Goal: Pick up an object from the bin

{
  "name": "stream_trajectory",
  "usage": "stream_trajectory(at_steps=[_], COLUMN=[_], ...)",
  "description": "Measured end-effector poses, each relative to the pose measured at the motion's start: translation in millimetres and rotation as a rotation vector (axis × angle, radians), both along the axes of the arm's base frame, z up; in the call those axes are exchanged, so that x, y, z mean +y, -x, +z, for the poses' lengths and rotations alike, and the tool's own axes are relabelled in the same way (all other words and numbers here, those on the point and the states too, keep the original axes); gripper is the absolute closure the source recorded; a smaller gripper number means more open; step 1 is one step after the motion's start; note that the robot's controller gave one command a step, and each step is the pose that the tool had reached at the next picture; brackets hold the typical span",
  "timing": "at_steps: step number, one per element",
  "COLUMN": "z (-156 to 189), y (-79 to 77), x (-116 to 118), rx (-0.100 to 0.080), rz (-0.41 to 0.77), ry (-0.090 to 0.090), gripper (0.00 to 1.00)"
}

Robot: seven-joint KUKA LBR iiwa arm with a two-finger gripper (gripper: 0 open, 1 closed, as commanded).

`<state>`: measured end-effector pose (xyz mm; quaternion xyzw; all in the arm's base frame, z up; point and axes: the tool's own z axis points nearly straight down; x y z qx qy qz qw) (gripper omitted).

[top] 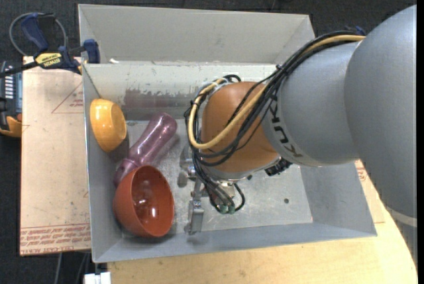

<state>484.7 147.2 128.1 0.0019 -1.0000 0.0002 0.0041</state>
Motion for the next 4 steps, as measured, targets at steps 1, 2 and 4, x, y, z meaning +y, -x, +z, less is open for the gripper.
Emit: stream_trajectory(at_steps=[1, 2, 4], z=[4, -56, -29], y=[-2.2, -5.8, -3.0], x=[-1, 41, 55], rx=[-0.007, -0.02, -0.014], rz=[-0.005, 0.486, 0.428], ry=[-0.001, -0.007, -0.006], gripper=[0.0, 0.0, 0.0])
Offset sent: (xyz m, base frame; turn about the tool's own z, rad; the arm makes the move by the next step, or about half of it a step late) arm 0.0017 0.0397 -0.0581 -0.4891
